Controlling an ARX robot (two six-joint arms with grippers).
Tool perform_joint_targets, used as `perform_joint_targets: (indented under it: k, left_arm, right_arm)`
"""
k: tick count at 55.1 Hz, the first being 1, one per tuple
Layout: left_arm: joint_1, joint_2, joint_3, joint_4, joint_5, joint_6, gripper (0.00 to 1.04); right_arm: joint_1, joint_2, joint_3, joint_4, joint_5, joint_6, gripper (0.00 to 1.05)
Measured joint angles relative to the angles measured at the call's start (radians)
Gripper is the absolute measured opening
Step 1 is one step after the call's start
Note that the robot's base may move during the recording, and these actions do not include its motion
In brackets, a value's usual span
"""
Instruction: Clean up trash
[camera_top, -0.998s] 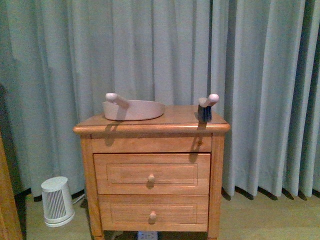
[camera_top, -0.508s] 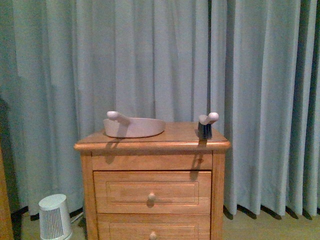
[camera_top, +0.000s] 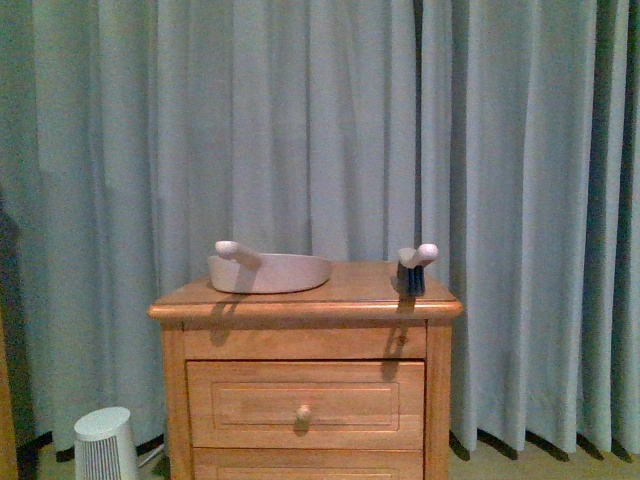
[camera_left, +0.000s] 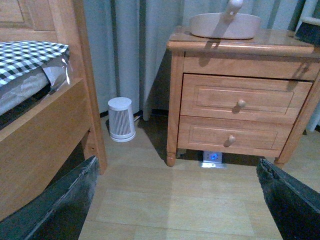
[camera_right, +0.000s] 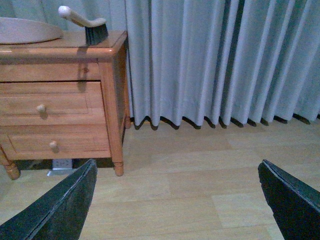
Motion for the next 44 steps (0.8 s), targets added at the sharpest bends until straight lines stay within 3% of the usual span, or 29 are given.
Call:
perform_joint_targets:
  k: [44]
  left_arm:
    - [0.0, 0.0, 0.0, 0.0, 0.001, 0.0, 0.97]
  right_arm:
    - [0.0, 0.0, 0.0, 0.0, 0.0, 0.0, 0.97]
